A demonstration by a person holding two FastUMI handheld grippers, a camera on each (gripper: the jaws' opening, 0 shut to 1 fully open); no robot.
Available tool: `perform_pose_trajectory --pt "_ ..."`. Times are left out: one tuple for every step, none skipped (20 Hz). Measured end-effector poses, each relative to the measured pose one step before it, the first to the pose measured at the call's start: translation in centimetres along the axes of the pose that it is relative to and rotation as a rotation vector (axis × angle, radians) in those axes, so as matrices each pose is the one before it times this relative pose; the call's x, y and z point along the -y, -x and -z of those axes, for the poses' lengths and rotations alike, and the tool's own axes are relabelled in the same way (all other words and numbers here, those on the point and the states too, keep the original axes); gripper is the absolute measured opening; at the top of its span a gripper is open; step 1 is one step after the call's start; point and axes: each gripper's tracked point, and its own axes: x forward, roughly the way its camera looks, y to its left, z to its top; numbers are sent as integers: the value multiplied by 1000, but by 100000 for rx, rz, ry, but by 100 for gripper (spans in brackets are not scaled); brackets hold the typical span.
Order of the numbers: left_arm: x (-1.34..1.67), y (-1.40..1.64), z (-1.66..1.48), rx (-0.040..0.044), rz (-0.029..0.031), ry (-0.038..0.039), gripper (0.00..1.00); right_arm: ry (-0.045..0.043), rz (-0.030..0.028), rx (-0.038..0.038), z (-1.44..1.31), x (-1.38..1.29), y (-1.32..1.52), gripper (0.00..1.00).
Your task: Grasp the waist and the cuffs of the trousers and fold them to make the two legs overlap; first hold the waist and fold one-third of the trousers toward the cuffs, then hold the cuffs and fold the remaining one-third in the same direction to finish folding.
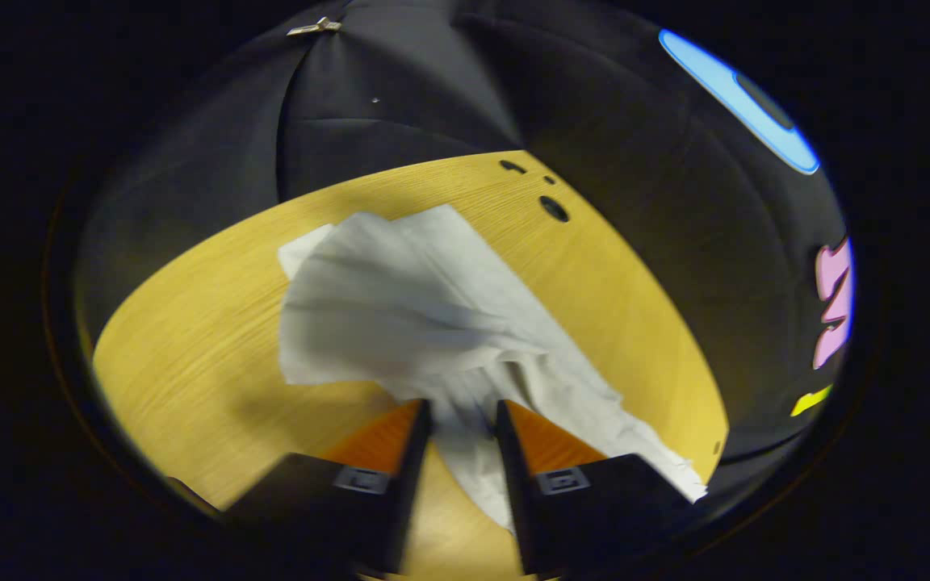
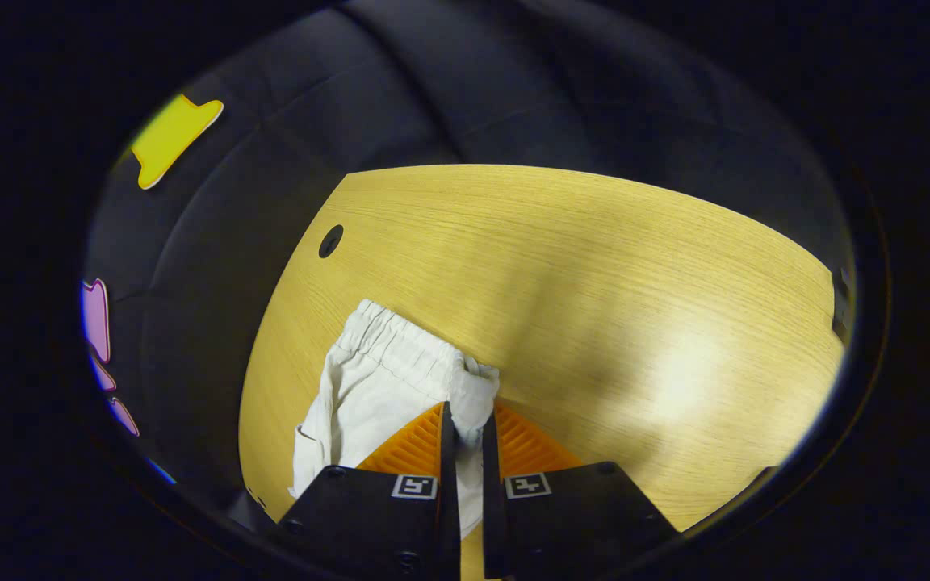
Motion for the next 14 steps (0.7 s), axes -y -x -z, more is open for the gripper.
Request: perform_pose_trajectory --pt "480 -155 -234 698 2292 1986 43 107 -696 188 -95 -92 42 16" --pt "244 -117 177 -655 2980 4036 20 11 -1466 722 -112 -132 108 16" --pt "115 44 73 -5 2190 3749 13 341 -1505 1286 -212 -93 392 16" --pt "-47 -86 336 -688 2176 3552 12 479 -1315 1517 -410 -183 669 16" --pt "145 126 416 -787 2320 1861 11 798 -1352 1855 -488 -203 792 16" --pt "1 10 247 -303 1873 -463 11 484 -1268 2004 -464 -59 801 16" --pt "61 -53 339 -272 1167 -996 8 -219 -1230 1414 -448 -6 589 16" --pt "132 -276 465 40 396 -552 8 -576 -1353 1065 -462 -170 692 15" --pt "265 12 332 -428 569 224 8 -193 -1248 1416 -406 -392 532 16" --pt "344 -255 523 -786 990 457 8 453 -1154 1359 -436 -414 545 15" --pt "281 -54 434 -1196 1139 570 8 1018 -1241 1381 -428 -273 584 15" --pt "149 -284 372 -776 999 269 8 1575 -1372 1404 -534 -430 895 15" --pt "11 -110 106 -1000 738 -378 7 2473 -1600 1452 -489 -670 874 15" --pt "-3 60 20 -726 472 -857 7 3432 -1689 1953 -241 -966 1000 15"
